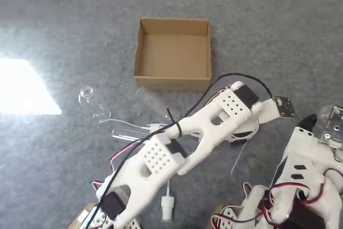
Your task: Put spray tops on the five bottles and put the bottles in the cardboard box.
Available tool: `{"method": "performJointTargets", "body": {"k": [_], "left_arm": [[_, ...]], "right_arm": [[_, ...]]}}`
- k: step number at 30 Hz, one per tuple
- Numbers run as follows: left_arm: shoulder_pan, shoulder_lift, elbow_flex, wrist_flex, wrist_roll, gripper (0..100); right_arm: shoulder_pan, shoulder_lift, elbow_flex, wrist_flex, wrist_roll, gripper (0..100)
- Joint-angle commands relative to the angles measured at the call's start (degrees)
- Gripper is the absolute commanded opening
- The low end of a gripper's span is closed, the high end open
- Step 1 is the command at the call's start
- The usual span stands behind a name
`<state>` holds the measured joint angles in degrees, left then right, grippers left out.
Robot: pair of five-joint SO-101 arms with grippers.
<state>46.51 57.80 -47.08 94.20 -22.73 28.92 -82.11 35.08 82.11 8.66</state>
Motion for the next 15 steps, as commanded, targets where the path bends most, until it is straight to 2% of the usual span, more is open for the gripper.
{"method": "performJointTargets", "body": {"k": [1, 5, 15], "left_arm": [[-0.2, 5.0, -13.0, 5.0, 0.8, 8], [-0.1, 8.9, -19.2, 6.5, 1.1, 5], [-0.3, 7.6, -18.0, 6.5, 1.1, 1]], "right_arm": [[0.4, -0.4, -0.4, -1.4, 0.8, 13.5], [0.4, -0.4, -0.4, -1.4, 0.8, 13.4], [0.4, -0.4, -0.4, -1.4, 0.8, 13.4]]}}
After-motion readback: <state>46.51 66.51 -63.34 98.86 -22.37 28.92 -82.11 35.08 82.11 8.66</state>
